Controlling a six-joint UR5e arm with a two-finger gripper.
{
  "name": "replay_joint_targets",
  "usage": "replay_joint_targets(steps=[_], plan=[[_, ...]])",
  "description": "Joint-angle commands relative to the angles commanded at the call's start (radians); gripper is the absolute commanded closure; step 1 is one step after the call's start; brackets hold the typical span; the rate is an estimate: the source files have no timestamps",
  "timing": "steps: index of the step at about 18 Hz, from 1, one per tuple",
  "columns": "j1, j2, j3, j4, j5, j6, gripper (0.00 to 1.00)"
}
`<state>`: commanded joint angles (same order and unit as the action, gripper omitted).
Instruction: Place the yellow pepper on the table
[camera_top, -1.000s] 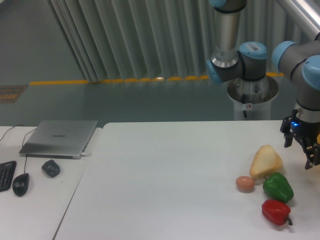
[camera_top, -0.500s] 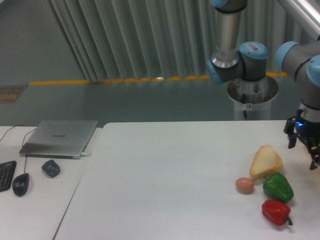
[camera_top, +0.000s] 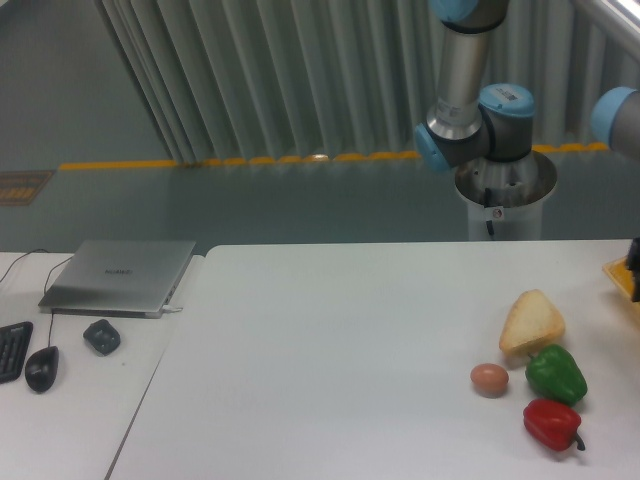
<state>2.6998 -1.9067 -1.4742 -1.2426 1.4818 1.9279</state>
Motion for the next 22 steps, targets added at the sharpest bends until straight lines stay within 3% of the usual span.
replay_joint_targets(steps=[3,7,11,22], plan=[[0.003,-0.014,0.003,0.017,0.058,0.031,0.00],[0.026,-0.024,0.023,0.095,0.106,0.025,0.00],[0.066,-0.054,0.028,0.101,0.098,-0.042,0.00],[0.071,-0.127,0.064,0.232,0.094,-0.159,0.00]])
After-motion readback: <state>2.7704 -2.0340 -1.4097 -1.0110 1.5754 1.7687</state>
